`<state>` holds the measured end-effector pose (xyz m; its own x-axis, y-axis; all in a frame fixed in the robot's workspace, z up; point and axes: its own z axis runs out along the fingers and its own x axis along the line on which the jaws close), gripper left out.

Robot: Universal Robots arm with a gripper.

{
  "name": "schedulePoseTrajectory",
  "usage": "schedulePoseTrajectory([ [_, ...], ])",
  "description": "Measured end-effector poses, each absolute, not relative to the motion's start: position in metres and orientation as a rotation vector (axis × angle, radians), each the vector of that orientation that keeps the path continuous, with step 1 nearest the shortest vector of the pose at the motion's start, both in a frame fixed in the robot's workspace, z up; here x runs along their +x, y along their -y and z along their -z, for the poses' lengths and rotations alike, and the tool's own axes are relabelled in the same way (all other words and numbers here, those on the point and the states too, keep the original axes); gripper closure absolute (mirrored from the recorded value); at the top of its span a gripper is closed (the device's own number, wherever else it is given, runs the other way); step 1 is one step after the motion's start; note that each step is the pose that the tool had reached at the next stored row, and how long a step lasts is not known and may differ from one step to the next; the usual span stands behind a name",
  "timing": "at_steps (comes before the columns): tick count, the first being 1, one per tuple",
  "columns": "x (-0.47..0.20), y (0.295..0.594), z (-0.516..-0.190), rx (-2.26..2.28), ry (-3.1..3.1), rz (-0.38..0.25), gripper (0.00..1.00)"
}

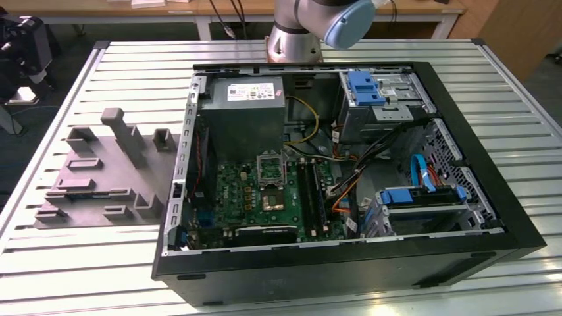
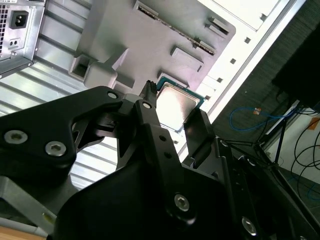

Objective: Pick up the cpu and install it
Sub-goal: 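Pick up the cpu and move it towards the insertion slot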

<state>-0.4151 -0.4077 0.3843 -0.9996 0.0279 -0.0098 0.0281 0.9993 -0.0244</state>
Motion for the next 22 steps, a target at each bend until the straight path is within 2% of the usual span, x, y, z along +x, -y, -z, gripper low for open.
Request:
schedulePoseTrajectory([
  [22,-0.4089,0.4077,-0.3843,0.044,-3.132,0.038,0.53],
])
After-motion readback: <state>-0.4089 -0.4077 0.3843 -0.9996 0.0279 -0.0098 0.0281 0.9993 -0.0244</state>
